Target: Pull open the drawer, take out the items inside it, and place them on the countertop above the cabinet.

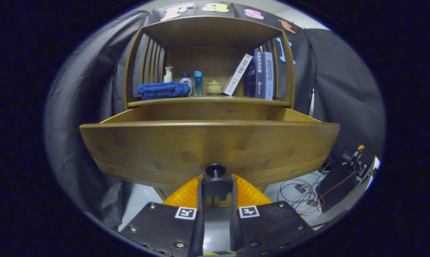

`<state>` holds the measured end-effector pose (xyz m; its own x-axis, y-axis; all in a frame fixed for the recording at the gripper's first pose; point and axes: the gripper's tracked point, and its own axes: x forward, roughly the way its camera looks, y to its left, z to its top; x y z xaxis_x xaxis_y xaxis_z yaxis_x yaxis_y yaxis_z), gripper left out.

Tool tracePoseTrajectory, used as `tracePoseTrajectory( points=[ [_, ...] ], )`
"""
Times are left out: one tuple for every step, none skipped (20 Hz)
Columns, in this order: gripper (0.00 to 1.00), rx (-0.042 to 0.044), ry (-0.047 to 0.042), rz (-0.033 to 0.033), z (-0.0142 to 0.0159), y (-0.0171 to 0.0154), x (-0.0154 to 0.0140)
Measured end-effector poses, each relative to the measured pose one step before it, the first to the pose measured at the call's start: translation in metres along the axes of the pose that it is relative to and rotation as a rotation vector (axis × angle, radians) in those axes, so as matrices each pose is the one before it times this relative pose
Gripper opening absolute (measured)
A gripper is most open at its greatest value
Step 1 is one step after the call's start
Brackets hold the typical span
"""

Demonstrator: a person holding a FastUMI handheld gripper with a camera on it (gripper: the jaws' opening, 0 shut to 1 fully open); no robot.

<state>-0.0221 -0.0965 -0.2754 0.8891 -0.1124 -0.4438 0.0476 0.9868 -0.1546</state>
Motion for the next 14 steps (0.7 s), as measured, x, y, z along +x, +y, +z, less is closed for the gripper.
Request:
tracePoseTrajectory(
  points=[
    [0.29, 0.00204, 0.00321, -0.00678, -0.00237, -0.00078, -0.00245],
    [0.29, 0.00161, 0.00749, -0.00659, -0.00102, -0.00087, -0.00252],
    [0.29, 0.00673, 0.00320, -0.00623, -0.00253, -0.00047, -0.00450],
    [0.29, 0.00910, -0.00190, -0.00361, -0.00118, -0.00001, -0.00188],
    [0.29, 0.00847, -0.00501, -0.00082, 0.00072, 0.00050, -0.00020],
    [0.29, -0.00131, -0.00496, 0.00225, 0.00090, 0.00051, -0.00016],
    [0.29, -0.00532, -0.00415, 0.00363, -0.00060, -0.00039, 0.00041],
    [0.29, 0.00548, -0.00471, 0.00460, 0.00174, -0.00137, 0.00086],
    [0.31, 0.00933, 0.00093, 0.00755, -0.00176, 0.00084, 0.00008],
    [0.36, 0.00966, -0.00294, 0.00608, 0.00078, -0.00009, -0.00110],
    [0.38, 0.01220, -0.00118, 0.00241, 0.00041, 0.00072, 0.00102],
    [0.40, 0.00890, -0.00512, 0.01069, 0.00157, 0.00274, -0.00195],
    [0.42, 0.00501, -0.01000, 0.00902, 0.00438, 0.00222, -0.00208],
    [0.45, 0.00325, -0.01393, 0.00514, 0.00274, 0.00340, -0.00423]
  ],
)
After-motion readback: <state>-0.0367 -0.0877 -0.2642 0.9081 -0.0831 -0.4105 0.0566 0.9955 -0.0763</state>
